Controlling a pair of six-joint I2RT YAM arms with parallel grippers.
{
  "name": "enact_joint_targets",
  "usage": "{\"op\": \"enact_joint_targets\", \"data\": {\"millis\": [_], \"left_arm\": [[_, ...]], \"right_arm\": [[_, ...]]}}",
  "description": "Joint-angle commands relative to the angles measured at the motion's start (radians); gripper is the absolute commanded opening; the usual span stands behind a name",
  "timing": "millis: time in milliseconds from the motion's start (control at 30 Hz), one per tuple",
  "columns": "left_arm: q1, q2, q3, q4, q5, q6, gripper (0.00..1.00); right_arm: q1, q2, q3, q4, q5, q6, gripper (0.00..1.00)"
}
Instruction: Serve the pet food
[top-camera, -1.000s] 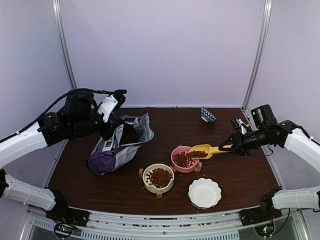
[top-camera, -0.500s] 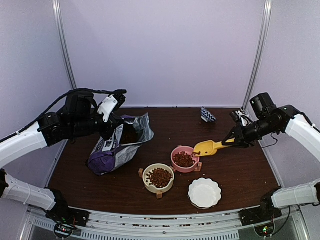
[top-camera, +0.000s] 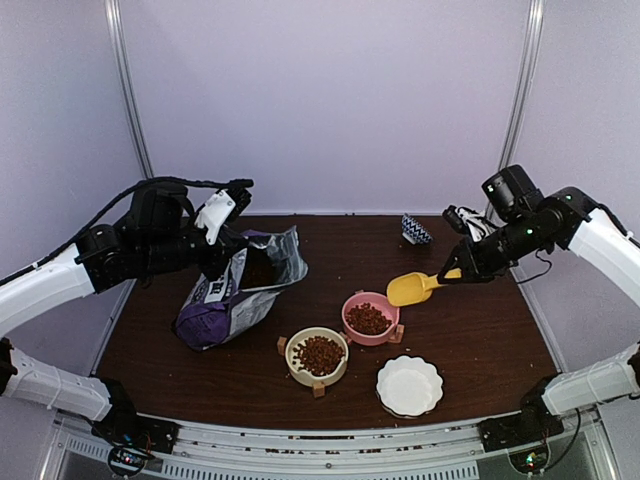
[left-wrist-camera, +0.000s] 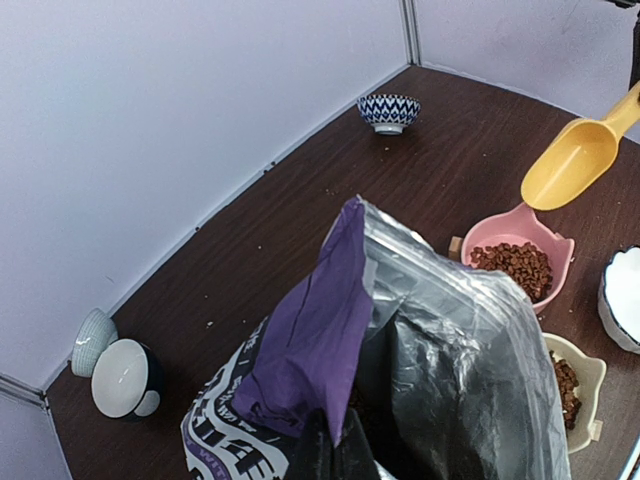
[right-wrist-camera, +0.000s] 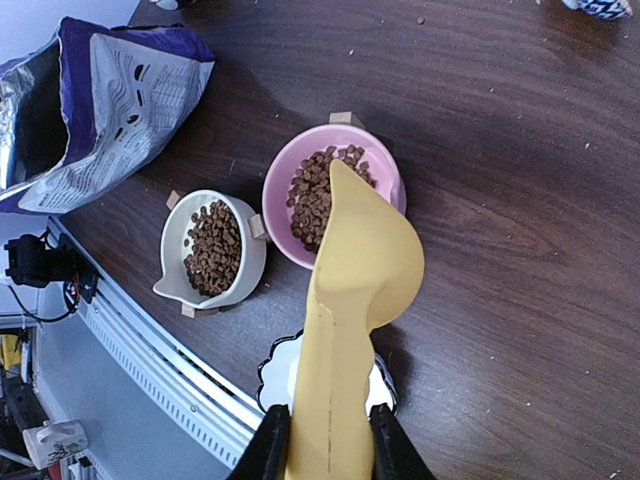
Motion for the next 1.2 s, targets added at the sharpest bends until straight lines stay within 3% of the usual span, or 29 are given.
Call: {"op": "enact_joint_targets", "data": {"millis": [0, 233, 333, 567, 800, 967, 1167], "left_arm": [[0.007, -0.008, 0.003, 0.046, -0.044, -0.019, 0.0], [0.053, -0.028, 0.008, 0.064, -0.038, -0.079, 0.0], [0.107, -0.054, 0.004, 0.079, -0.019, -0.115, 0.0], [0.259, -0.115, -0.026, 0.118, 0.04, -0.192, 0.0], [0.268, -0.125, -0.03, 0.115, 0.034, -0.19, 0.0], [0.269, -0.121, -0.03, 0.114, 0.037, -0.188, 0.0], [0.27, -0.118, -0.029, 0.111, 0.036, -0.186, 0.0]], "right_arm": [[0.005, -0.065, 0.029, 0.062, 0.164, 0.011, 0.05], [0.005, -0.205, -0.12, 0.334, 0.28, 0.096, 0.05], [-0.002, -0.261, -0.266, 0.511, 0.327, 0.195, 0.05], [-0.065, -0.263, -0.642, 1.0, 0.244, 0.466, 0.05], [-0.07, -0.159, -0.894, 1.414, 0.243, 0.568, 0.06], [-0.069, 0.0, -0.981, 1.672, 0.196, 0.611, 0.06], [-0.069, 0.166, -1.007, 1.807, 0.186, 0.635, 0.1]]}}
